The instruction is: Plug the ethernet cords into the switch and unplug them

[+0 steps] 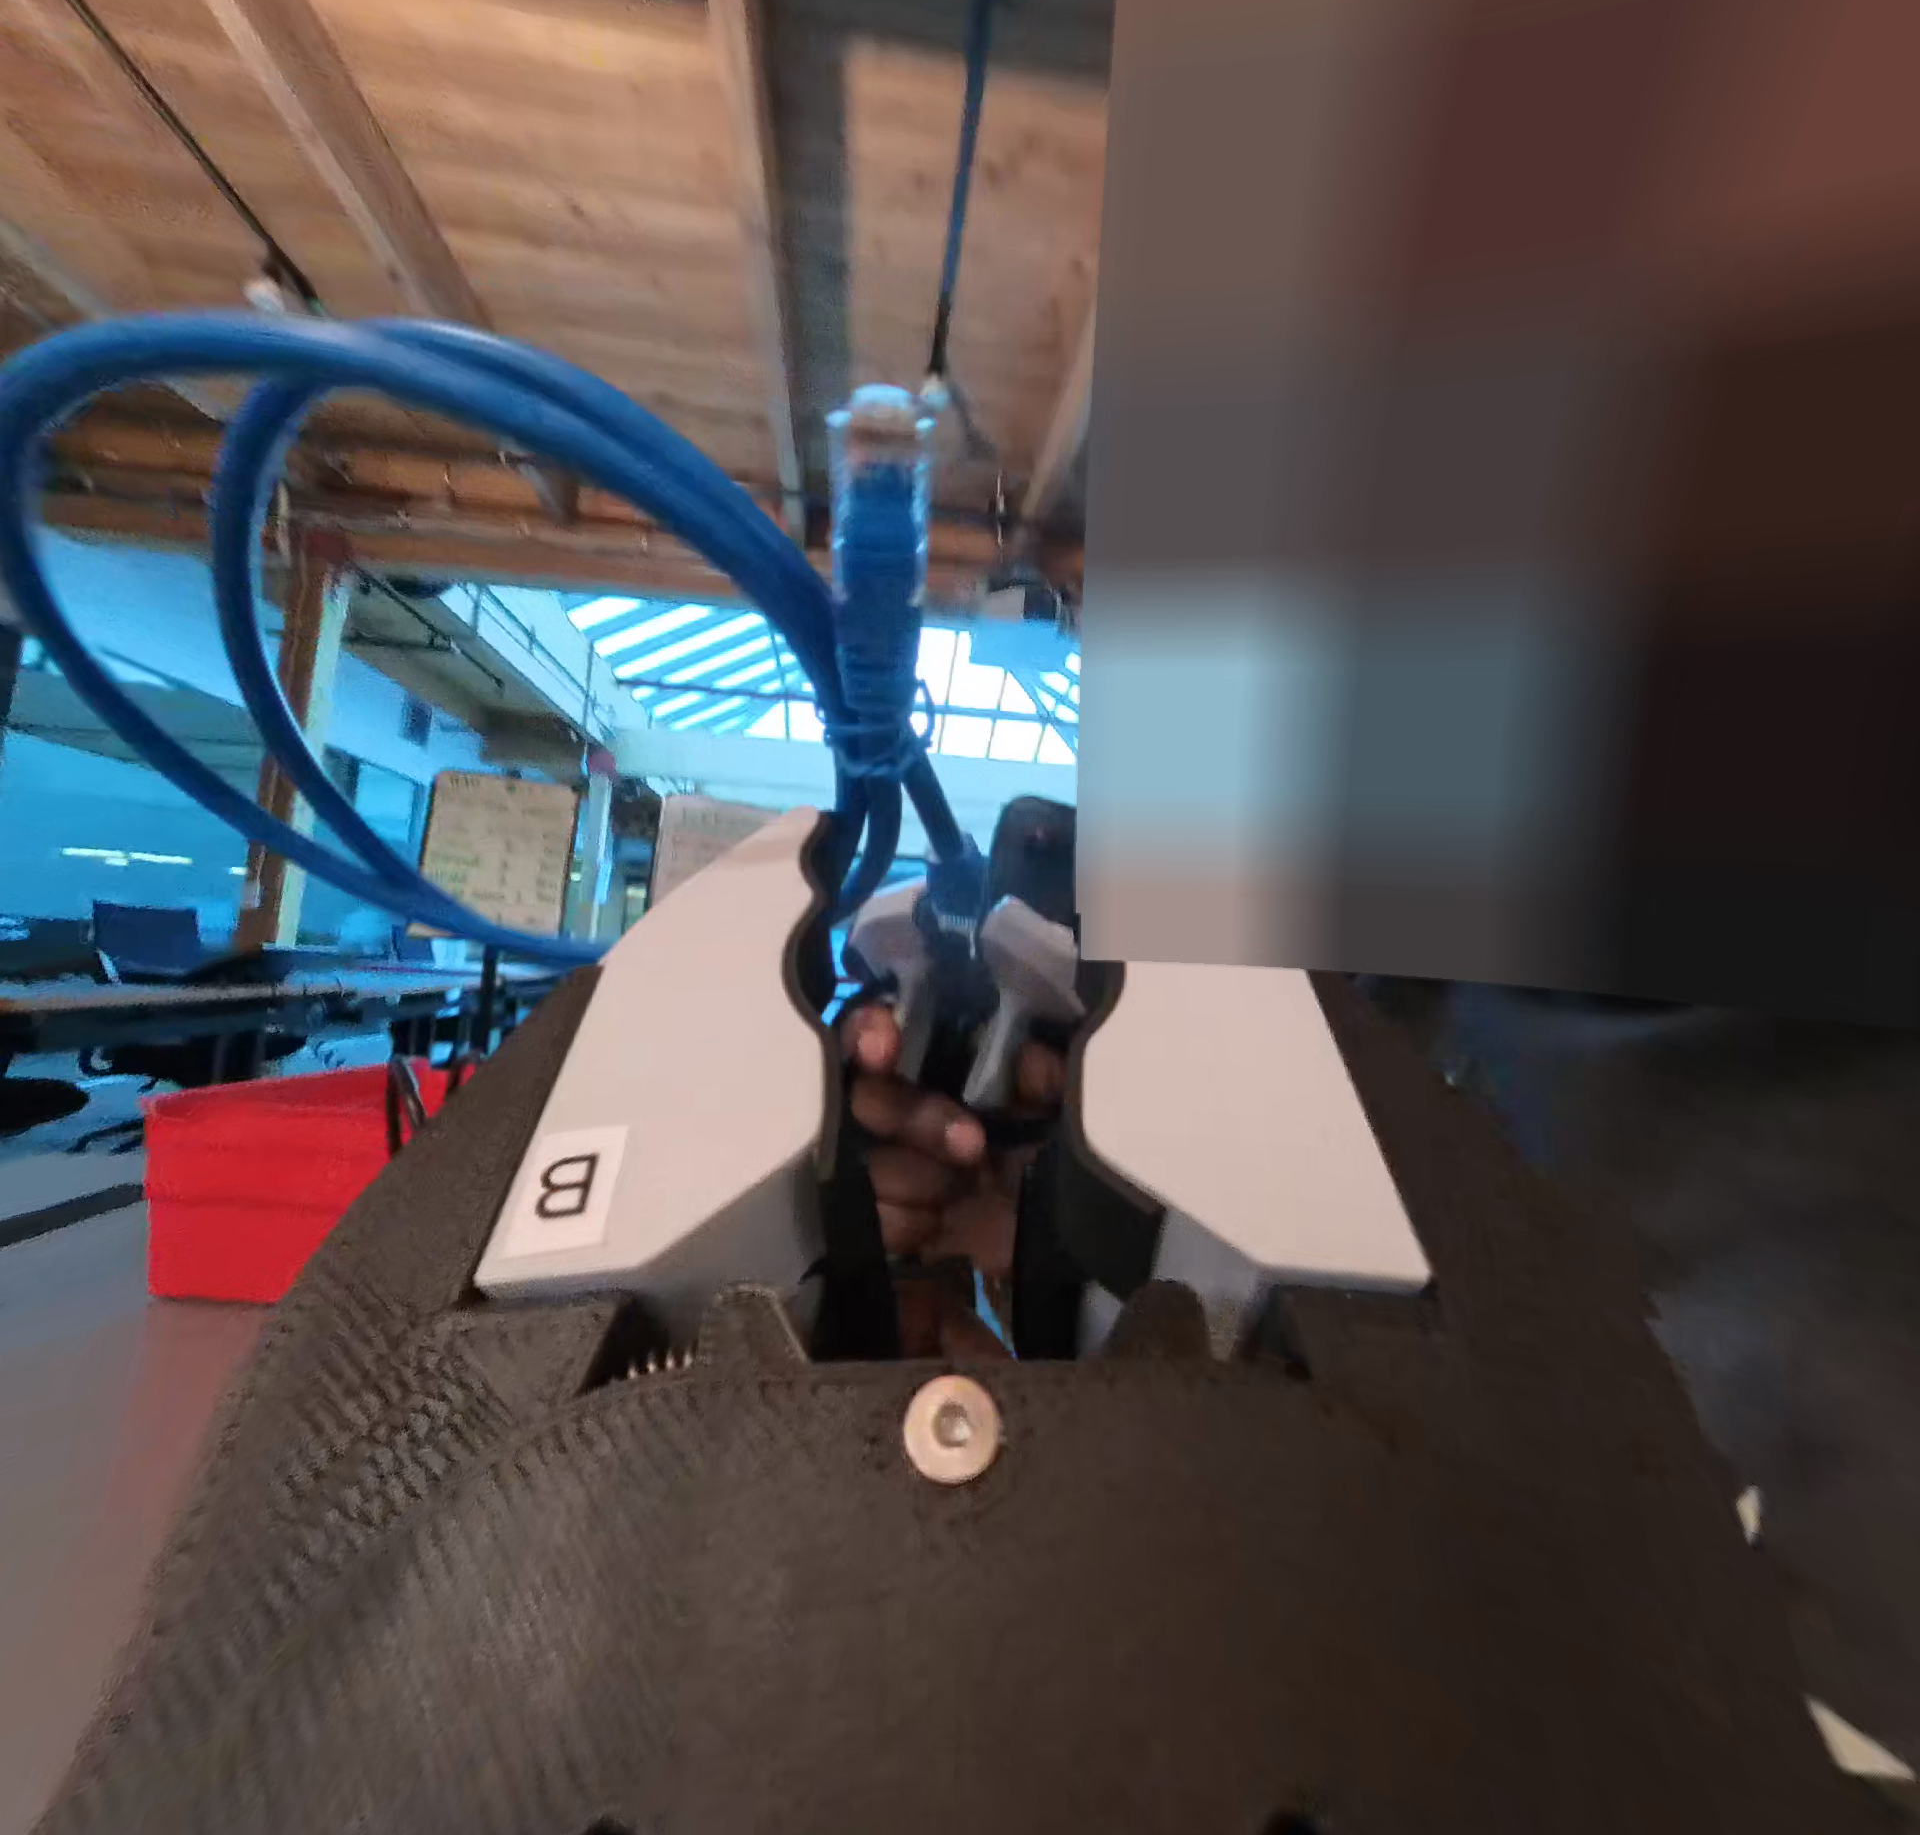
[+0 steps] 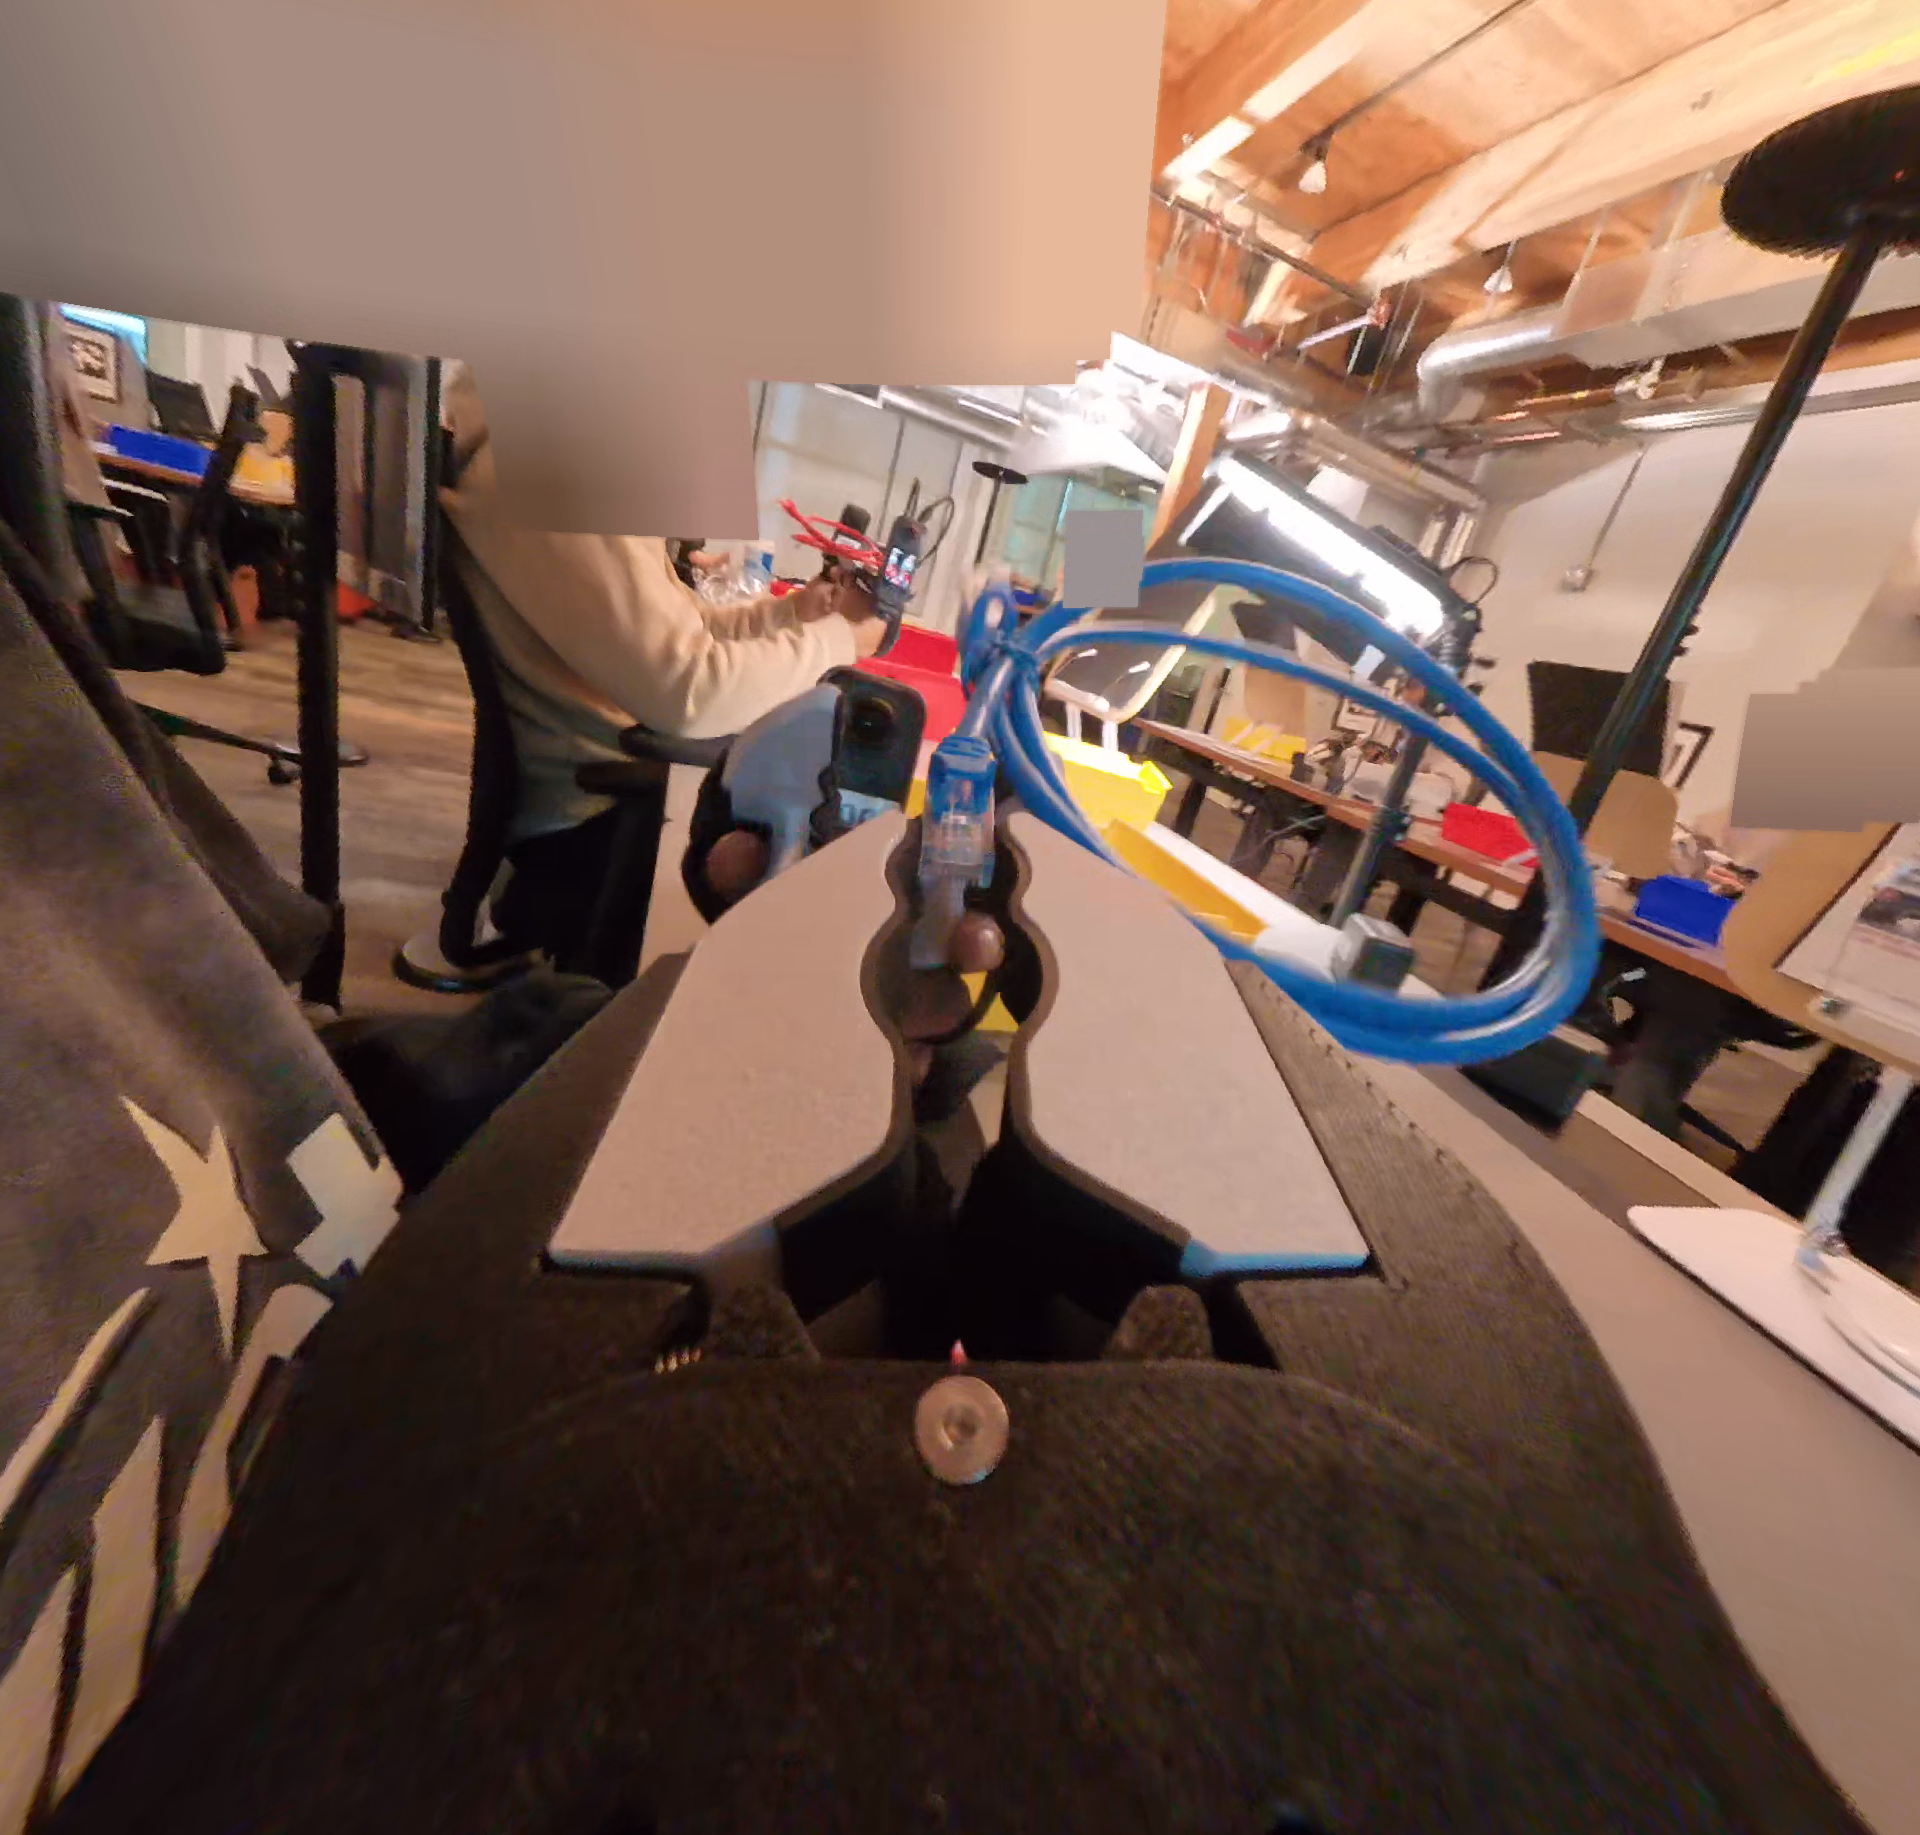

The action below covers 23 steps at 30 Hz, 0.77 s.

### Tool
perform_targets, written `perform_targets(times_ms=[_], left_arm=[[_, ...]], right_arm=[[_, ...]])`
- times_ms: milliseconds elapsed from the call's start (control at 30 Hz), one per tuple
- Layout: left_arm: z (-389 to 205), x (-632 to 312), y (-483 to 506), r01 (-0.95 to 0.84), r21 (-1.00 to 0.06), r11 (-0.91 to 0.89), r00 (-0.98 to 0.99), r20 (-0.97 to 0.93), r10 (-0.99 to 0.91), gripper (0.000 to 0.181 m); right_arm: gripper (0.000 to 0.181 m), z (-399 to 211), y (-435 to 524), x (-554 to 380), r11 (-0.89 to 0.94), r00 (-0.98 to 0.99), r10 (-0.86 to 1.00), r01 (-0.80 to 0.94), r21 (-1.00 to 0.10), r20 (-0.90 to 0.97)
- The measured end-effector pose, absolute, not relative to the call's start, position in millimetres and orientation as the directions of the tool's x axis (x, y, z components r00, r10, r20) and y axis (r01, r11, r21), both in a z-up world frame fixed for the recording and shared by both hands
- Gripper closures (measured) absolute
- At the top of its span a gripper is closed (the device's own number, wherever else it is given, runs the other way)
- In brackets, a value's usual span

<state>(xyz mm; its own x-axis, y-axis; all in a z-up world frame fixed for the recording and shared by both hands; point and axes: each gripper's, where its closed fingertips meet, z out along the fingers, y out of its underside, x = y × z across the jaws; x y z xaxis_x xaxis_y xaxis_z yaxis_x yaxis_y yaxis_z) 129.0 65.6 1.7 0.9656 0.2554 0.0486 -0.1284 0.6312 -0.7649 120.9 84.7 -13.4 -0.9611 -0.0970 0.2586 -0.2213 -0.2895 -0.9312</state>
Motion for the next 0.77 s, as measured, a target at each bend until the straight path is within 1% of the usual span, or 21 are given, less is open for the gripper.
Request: perform_targets(times_ms=[33,200,267,367,433,500,567,667,700,767], left_arm=[[-1,128,71,-0.134,-0.783,0.607,0.964,0.04,0.264,0.138],[-14,122,87,-0.095,-0.846,0.524,0.964,0.054,0.262,0.139],[-17,123,91,-0.081,-0.862,0.501,0.966,0.055,0.251,0.143],[-31,115,98,0.016,-0.892,0.452,0.968,0.127,0.217,0.144],[-23,121,98,0.006,-0.855,0.519,0.979,0.112,0.172,0.147],[-13,122,92,-0.029,-0.811,0.585,0.977,0.1,0.187,0.148],[-15,123,93,-0.042,-0.822,0.568,0.977,0.087,0.197,0.15],[-12,130,93,-0.054,-0.809,0.586,0.985,0.053,0.165,0.155],[-9,132,90,-0.078,-0.798,0.598,0.984,0.033,0.173,0.156],[0,136,75,-0.129,-0.751,0.648,0.98,0.002,0.197,0.167]], right_arm=[[0.17,-15,85,121,-0.282,-0.961,-0.114,-0.211,-0.936,0.251],[0.17,-16,83,124,-0.28,-0.957,-0.133,-0.213,-0.936,0.258],[0.17,-13,84,121,-0.286,-0.958,-0.119,-0.22,-0.933,0.262],[0.17,-7,85,119,-0.316,-0.963,-0.128,-0.187,-0.93,0.238],[0.17,-11,81,121,-0.288,-0.959,-0.143,-0.198,-0.937,0.246],[0.17,-20,76,126,-0.241,-0.949,-0.16,-0.229,-0.943,0.271],[0.17,-26,73,131,-0.215,-0.945,-0.197,-0.219,-0.952,0.262],[0.17,-31,69,138,-0.189,-0.94,-0.256,-0.179,-0.966,0.225],[0.17,-31,69,138,-0.189,-0.941,-0.256,-0.178,-0.966,0.224],[0.17,-32,68,139,-0.182,-0.939,-0.255,-0.189,-0.965,0.231]])
